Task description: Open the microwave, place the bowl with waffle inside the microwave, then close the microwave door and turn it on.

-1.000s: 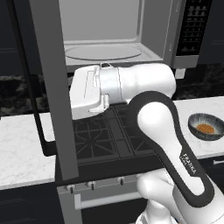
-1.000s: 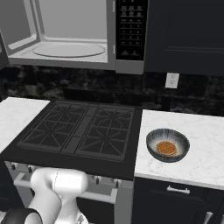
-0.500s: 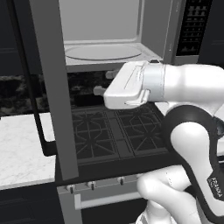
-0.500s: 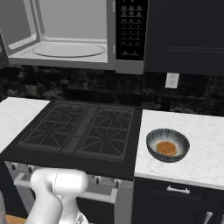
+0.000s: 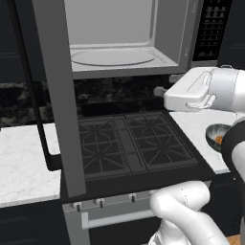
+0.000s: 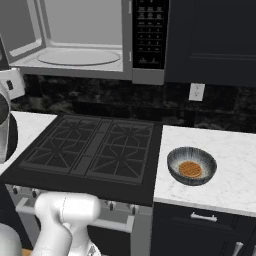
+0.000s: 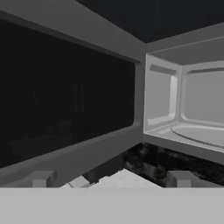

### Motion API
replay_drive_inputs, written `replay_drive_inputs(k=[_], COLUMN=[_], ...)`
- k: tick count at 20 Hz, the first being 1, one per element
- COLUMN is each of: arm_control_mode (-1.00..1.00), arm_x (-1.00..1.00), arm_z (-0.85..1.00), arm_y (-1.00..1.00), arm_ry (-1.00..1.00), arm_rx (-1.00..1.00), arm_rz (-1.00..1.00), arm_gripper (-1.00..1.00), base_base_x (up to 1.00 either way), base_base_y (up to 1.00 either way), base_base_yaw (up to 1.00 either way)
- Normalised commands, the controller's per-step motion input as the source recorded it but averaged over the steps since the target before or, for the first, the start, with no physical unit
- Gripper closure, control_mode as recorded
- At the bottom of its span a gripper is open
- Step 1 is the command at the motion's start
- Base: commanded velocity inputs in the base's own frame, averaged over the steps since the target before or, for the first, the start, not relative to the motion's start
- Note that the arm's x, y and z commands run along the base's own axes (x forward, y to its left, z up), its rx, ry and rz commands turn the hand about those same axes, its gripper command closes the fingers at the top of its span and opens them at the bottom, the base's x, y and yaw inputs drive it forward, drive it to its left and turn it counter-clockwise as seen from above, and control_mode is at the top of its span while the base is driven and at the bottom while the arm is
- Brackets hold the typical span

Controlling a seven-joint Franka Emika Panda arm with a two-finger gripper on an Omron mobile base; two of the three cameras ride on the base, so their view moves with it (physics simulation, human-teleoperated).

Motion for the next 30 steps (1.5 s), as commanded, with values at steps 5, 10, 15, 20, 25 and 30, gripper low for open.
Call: replay_drive_inputs(k=[5, 10, 15, 20, 25, 30], arm_control_mode=[-1.0, -1.0, -1.0, -1.0, -1.0, -1.0], arm_x=[0.0, 0.0, 0.0, 0.0, 0.0, 0.0], arm_z=[0.0, -0.09, -0.38, -0.54, -0.68, -0.99], arm_y=[-1.0, -1.0, -1.0, -0.99, -0.87, -0.64], arm_ry=[0.06, 0.07, 0.02, 0.03, 0.03, 0.0], arm_rx=[-0.11, -0.21, -0.28, -0.36, -0.4, -0.47], arm_rz=[-0.11, -0.05, 0.0, 0.0, 0.0, -0.01], arm_gripper=[-1.0, -1.0, -1.0, -1.0, -1.0, -1.0], base_base_x=[0.0, 0.0, 0.0, 0.0, 0.0, 0.0], base_base_y=[0.0, 0.0, 0.0, 0.0, 0.0, 0.0], base_base_yaw=[0.0, 0.0, 0.0, 0.0, 0.0, 0.0])
